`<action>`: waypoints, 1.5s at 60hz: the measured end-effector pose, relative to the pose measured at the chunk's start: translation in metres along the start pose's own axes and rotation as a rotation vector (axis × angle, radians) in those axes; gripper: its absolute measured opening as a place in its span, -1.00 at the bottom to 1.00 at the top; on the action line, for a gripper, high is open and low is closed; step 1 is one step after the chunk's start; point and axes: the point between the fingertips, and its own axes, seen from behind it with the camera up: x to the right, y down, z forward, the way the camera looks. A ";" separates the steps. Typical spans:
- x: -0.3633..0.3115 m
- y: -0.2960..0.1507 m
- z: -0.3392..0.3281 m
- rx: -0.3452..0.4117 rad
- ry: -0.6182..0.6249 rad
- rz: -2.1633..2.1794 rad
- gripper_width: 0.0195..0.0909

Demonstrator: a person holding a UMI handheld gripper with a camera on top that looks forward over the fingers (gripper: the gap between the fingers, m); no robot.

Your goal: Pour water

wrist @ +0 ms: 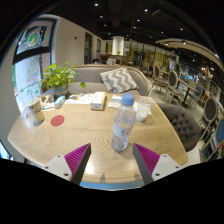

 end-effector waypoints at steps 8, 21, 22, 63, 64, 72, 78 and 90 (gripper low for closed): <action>0.022 -0.008 0.048 0.029 -0.015 0.024 0.85; 0.031 -0.021 0.107 0.070 -0.034 0.038 0.83; 0.030 -0.023 0.110 0.075 -0.038 0.042 0.80; 0.024 -0.047 0.125 0.118 0.050 -0.004 -0.50; 0.023 -0.050 0.124 0.120 0.056 -0.010 -0.49; 0.010 -0.088 0.112 0.146 0.121 -0.076 -0.50; -0.011 -0.133 0.096 0.179 0.175 -0.155 -0.49; -0.091 -0.225 0.075 0.259 0.292 -0.458 -0.50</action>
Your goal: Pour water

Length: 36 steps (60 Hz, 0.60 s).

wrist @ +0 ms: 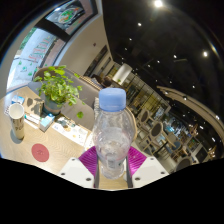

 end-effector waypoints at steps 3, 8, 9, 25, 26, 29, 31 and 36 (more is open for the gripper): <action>-0.014 -0.026 -0.002 0.022 0.016 -0.090 -0.50; -0.046 -0.066 -0.006 0.059 0.043 -0.269 -0.50; -0.053 -0.072 -0.005 0.063 0.050 -0.313 -0.50; -0.175 -0.118 0.008 0.119 0.096 -0.924 -0.52; -0.180 -0.118 0.010 0.117 0.101 -0.960 -0.51; -0.192 -0.112 0.017 0.098 0.116 -1.062 -0.51; -0.199 -0.110 0.020 0.088 0.123 -1.117 -0.51; -0.210 -0.102 0.033 0.063 0.145 -1.254 -0.51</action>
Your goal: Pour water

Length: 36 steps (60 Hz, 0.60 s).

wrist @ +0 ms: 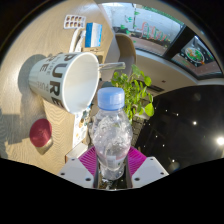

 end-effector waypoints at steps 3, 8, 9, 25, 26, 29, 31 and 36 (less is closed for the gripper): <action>-0.003 -0.002 -0.004 -0.007 0.002 -0.043 -0.51; -0.011 -0.003 -0.003 -0.017 -0.016 -0.059 -0.51; -0.012 -0.003 -0.004 -0.017 -0.023 -0.054 -0.51; 0.009 0.006 -0.017 0.016 -0.089 0.253 -0.51; 0.011 0.007 -0.018 0.020 -0.099 0.293 -0.50; 0.019 0.012 -0.020 0.029 -0.120 0.407 -0.50; 0.025 0.015 -0.022 0.042 -0.137 0.495 -0.50; 0.036 0.021 -0.026 0.073 -0.186 0.719 -0.50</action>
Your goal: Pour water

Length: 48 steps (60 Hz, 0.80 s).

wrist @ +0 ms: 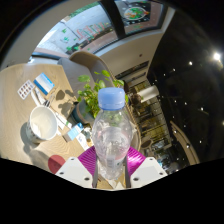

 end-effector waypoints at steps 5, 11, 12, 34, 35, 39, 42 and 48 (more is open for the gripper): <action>0.008 0.003 -0.004 0.032 -0.066 0.248 -0.50; -0.003 0.009 0.000 0.072 -0.174 0.492 -0.50; -0.009 0.009 0.001 0.080 -0.196 0.530 -0.50; -0.110 0.043 0.027 0.111 -0.493 0.856 -0.50; -0.113 0.044 0.028 0.112 -0.503 0.863 -0.50; -0.126 0.049 0.032 0.114 -0.532 0.886 -0.50; -0.135 0.053 0.035 0.107 -0.549 0.894 -0.50; -0.150 0.065 0.038 0.102 -0.553 0.879 -0.49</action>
